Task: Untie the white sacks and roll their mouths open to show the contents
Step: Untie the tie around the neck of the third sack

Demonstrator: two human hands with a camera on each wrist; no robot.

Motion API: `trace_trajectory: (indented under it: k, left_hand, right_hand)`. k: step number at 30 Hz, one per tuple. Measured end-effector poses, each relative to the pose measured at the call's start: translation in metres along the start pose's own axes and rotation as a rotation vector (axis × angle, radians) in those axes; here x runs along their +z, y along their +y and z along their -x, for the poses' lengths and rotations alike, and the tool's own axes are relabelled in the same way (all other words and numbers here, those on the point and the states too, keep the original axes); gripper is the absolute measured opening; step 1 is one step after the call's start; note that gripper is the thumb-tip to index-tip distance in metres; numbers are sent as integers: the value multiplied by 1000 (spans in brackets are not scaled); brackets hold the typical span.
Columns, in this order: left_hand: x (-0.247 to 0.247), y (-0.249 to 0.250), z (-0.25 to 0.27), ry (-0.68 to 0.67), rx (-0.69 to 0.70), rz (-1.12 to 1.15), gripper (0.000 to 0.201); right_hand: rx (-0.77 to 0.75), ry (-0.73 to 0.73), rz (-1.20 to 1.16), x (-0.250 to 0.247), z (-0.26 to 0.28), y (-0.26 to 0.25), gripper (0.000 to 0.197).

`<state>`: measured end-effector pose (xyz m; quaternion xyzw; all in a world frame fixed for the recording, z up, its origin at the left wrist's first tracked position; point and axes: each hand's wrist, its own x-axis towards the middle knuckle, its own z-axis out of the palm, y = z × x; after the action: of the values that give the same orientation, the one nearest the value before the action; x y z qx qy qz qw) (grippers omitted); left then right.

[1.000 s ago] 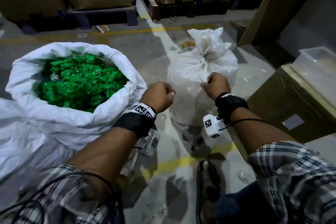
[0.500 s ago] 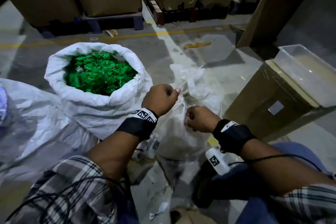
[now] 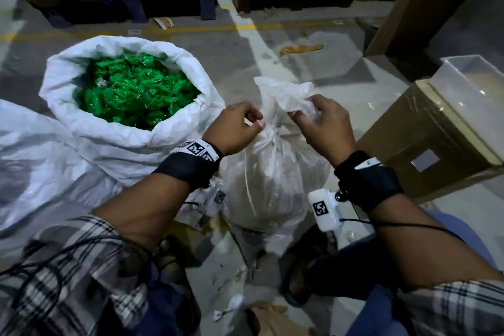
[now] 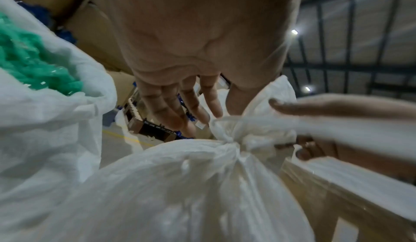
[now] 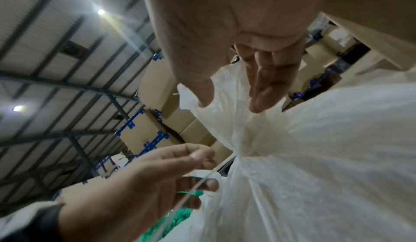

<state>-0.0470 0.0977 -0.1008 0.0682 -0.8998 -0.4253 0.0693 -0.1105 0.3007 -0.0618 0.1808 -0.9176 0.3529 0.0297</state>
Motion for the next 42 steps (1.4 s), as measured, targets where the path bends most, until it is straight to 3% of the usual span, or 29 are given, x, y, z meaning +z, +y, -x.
trace_trajectory:
  k: [3, 7, 11, 14, 17, 20, 23, 26, 30, 34, 36, 38, 42]
  left_hand:
    - [10, -4, -5, -65, 37, -146, 25]
    - [15, -1, -13, -30, 63, -120, 13]
    - [21, 8, -19, -7, 78, -71, 15]
    - [26, 13, -23, 0, 56, -89, 12]
    - [30, 15, -24, 0, 8, -109, 10]
    - [31, 16, -23, 3, -12, -109, 11]
    - [30, 17, -20, 9, -12, -122, 12]
    - [28, 18, -18, 1, -26, -121, 13]
    - [25, 17, -14, -27, -23, -158, 13]
    - [18, 13, -14, -47, -39, -211, 10]
    - [15, 13, -15, -79, -13, -218, 10]
    - [13, 15, -14, -99, 34, -228, 11]
    - [10, 20, -10, -136, 111, -187, 11]
  right_hand:
    - [62, 46, -168, 1, -9, 3, 28]
    - [151, 81, -279, -3, -18, 6, 23]
    - [183, 71, -406, -7, -22, 1, 16]
    - [132, 75, -339, -9, -21, -1, 10]
    - [77, 197, -121, -12, -17, 1, 38]
    - [-1, 265, 112, -19, -6, -3, 38]
    - [22, 174, 228, -19, 3, -9, 35]
    - [60, 7, 48, -11, 12, -11, 35]
    - [64, -75, 43, 1, 13, -6, 12]
    - [84, -143, -28, 9, 8, -7, 47]
    - [53, -226, 18, 16, 8, -5, 42]
    - [4, -228, 68, 20, 6, -4, 21]
    - [-23, -176, 53, 20, -3, 4, 23]
